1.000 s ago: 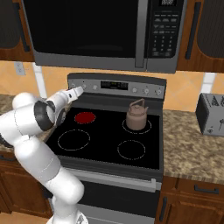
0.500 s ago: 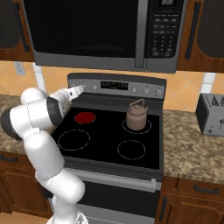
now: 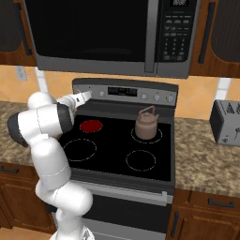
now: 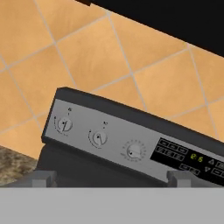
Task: Turn off the rear left burner of the stove.
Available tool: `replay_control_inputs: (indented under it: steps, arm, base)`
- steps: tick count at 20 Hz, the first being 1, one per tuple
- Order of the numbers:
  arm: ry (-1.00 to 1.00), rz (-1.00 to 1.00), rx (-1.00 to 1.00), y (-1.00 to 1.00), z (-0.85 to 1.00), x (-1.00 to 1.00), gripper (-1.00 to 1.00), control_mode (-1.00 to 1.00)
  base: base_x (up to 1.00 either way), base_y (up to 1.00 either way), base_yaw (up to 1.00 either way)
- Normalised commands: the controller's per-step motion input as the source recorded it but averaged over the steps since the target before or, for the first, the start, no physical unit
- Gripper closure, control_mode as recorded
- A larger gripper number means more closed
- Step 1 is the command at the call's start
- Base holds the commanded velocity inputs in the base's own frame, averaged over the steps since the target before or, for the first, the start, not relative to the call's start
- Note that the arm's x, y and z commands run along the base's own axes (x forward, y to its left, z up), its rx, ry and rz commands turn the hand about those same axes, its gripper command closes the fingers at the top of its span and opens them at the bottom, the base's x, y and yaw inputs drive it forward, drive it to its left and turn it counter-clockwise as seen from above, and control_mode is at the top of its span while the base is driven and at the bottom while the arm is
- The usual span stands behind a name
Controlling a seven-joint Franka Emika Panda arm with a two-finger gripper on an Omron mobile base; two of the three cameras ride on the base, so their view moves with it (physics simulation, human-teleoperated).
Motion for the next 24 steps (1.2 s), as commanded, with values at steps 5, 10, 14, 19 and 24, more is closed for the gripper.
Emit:
replay_control_inputs:
  steps: [5,10,14,19,24]
  arm:
    - [-0.02,0.01,-0.05,-0.01,-0.32,0.00,-1.00,-1.00]
    - [-0.05,0.01,-0.03,0.00,-0.29,0.08,-1.00,-1.00]
    - [-0.05,0.00,-0.01,0.00,0.00,0.26,-1.00,-1.00]
    - [-0.01,0.00,0.00,0.00,-0.01,0.36,-1.00,-1.00]
    - [0.00,0.00,0.00,0.04,-0.03,0.18,-1.00,-1.00]
  base:
    - [0.00,0.00,0.00]
    - [0.00,0.00,0.00]
    - [0.00,0.00,0.00]
    - [0.00,0.00,0.00]
    - [0.00,0.00,0.00]
